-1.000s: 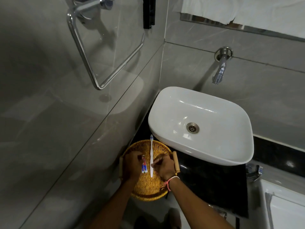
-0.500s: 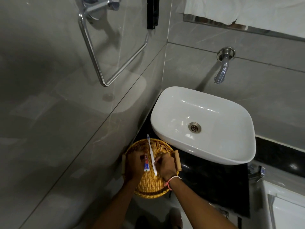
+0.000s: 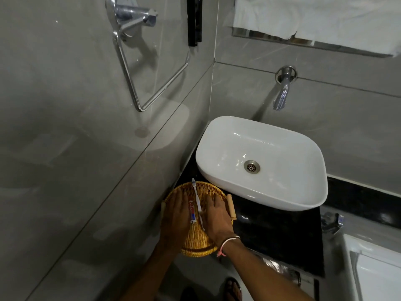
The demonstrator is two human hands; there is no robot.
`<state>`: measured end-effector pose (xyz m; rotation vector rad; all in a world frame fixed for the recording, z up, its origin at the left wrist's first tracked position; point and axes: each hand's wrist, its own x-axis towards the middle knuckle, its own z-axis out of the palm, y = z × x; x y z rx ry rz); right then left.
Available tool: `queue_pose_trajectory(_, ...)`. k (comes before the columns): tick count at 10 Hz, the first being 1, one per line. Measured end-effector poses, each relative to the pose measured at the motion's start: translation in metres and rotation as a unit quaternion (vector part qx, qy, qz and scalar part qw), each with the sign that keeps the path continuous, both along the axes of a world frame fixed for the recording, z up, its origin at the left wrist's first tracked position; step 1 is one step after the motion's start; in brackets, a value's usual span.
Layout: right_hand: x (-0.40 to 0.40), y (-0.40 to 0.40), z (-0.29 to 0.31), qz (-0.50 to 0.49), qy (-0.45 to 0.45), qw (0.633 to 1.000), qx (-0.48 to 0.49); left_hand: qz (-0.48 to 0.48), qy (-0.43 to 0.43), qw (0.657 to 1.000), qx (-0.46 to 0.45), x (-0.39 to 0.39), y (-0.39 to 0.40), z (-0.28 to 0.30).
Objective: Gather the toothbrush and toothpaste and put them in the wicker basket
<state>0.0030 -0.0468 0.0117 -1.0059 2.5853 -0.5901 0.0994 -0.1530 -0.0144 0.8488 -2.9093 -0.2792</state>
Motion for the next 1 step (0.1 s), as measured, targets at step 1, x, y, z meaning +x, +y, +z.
queue_pose_trajectory(1,0.0032,0.0048,0.0064,0.031,0.097,0.995,-0.003,-0.018,0.005,0.996,-0.084,0.0000,-0.0023,0.0099)
